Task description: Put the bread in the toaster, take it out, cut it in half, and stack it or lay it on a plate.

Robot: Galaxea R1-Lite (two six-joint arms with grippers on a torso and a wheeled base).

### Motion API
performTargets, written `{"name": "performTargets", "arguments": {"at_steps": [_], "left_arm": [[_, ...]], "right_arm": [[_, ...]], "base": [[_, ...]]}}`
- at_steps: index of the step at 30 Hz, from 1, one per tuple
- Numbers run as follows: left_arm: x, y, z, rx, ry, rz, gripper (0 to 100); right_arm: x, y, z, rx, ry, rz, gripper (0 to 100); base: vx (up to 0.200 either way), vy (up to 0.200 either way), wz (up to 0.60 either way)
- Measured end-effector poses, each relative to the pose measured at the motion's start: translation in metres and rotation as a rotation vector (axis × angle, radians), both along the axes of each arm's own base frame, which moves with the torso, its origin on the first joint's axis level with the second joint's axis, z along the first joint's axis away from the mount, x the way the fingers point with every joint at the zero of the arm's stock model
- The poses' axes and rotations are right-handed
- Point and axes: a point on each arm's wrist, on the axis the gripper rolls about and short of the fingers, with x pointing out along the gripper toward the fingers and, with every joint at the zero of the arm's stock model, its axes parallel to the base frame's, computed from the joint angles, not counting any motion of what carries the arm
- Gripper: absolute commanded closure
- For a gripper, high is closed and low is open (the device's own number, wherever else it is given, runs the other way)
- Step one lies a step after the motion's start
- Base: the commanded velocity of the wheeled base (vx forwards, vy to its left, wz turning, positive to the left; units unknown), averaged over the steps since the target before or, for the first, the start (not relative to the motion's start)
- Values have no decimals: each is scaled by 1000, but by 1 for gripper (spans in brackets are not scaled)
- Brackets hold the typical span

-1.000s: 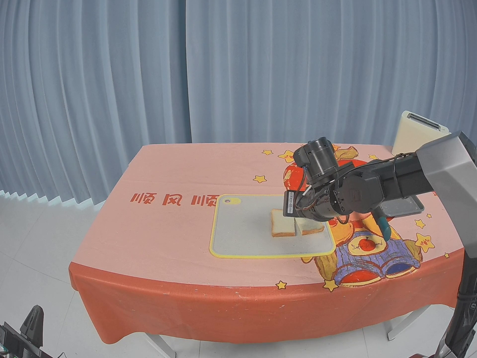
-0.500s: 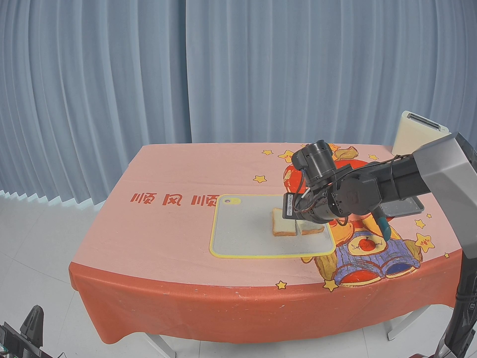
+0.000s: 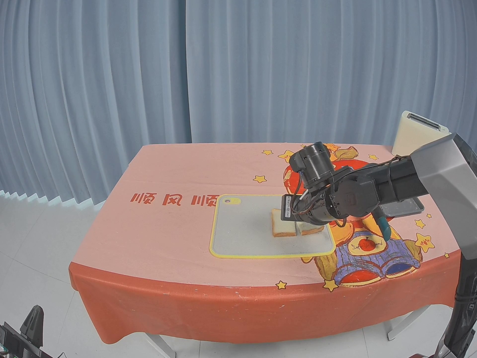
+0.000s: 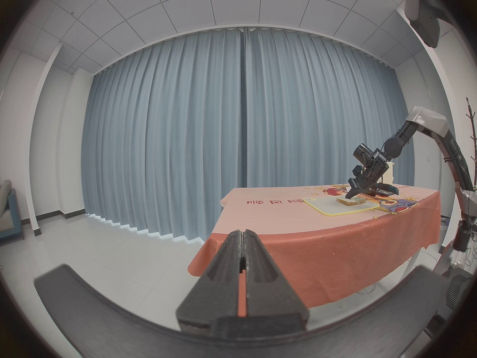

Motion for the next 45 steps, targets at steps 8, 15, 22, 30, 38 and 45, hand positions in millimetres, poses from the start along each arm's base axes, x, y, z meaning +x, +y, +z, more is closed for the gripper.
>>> {"name": "performTargets", "arguments": {"at_steps": [8,15,22,30,38,45], "left_arm": [[0,0,0,0,0,0,100],[0,0,0,0,0,0,100],[0,0,0,0,0,0,100],[0,0,0,0,0,0,100],[0,0,0,0,0,0,100],[0,0,0,0,0,0,100]], "right_arm": [[-1,2,0,8,-3,5,0],[-2,7,2,14,-9,14,0],[-9,20,10,32,-26,44,0],[-16,16,42,96,-115,47,0],[-21,-25,39,49,-79,-14,0],[-23,-42,21,-20,-51,-17,0]], "base": [[0,0,0],[0,0,0],[0,0,0],[0,0,0],[0,0,0],[0,0,0]]}}
